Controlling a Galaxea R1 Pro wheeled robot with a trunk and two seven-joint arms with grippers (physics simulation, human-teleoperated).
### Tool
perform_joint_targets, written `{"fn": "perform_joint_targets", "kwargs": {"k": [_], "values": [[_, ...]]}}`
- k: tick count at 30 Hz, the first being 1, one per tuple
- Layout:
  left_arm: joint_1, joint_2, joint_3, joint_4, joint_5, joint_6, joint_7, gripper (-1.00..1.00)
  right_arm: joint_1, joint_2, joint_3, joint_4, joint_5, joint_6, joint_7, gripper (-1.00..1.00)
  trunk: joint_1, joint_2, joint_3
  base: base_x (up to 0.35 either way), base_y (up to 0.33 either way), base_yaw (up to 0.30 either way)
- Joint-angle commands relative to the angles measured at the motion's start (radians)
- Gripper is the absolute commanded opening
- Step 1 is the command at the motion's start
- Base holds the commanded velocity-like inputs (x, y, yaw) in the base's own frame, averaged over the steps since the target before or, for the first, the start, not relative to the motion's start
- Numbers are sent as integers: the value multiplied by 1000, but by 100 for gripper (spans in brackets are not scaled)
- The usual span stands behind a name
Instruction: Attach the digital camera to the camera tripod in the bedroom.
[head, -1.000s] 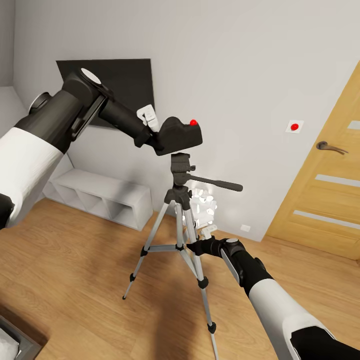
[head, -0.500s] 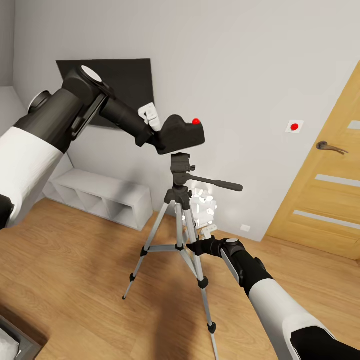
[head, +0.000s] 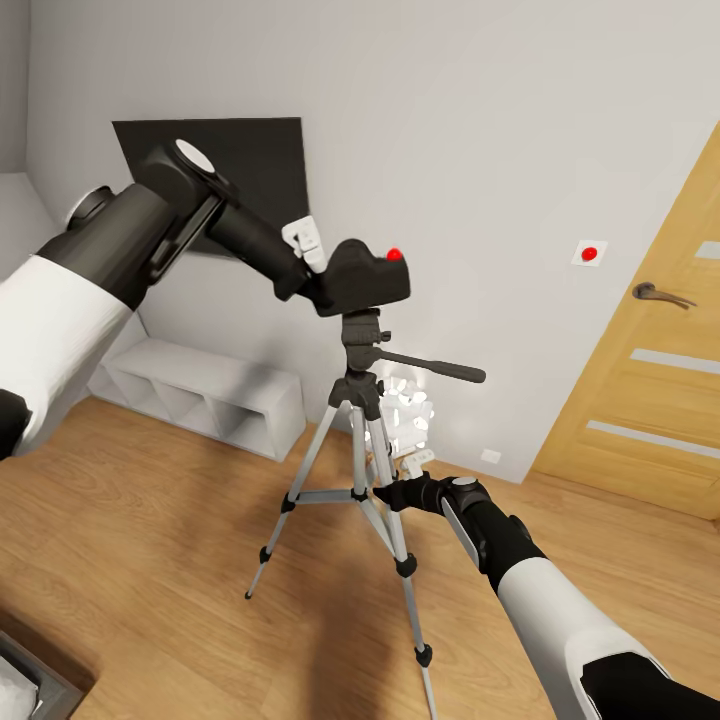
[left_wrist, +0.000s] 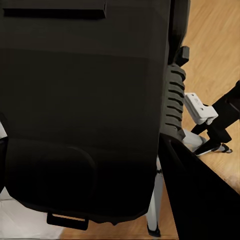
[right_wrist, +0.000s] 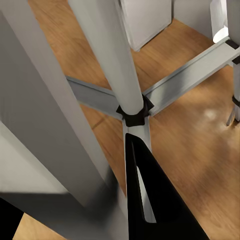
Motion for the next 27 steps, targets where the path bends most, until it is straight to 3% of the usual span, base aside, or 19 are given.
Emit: {"fn": "perform_joint_targets", "kwargs": {"k": [1,16,17,18,27], "values": [[-2,0,-6,-1,-5,8,-7,-100,0,0,1,0,72,-1,-22,-100,1,-2,-2,0,0,0],[-2,0,-36,-1,-5,7,-5,-100,0,0,1,0,71,-1,-23,-100,1,-2,-2,0,0,0],[-2,-3,-31,5,-10,10,-10,-100,0,0,1,0,12,1,-2,-100,1,-2,-2,0,0,0],[-2,0,-25,10,-14,11,-14,-100,0,1,1,0,5,1,-7,-100,1,-2,-2,0,0,0],[-2,17,-23,4,-2,15,-17,-100,0,-2,1,3,-2,3,-10,-100,1,-2,-2,0,0,0]]}}
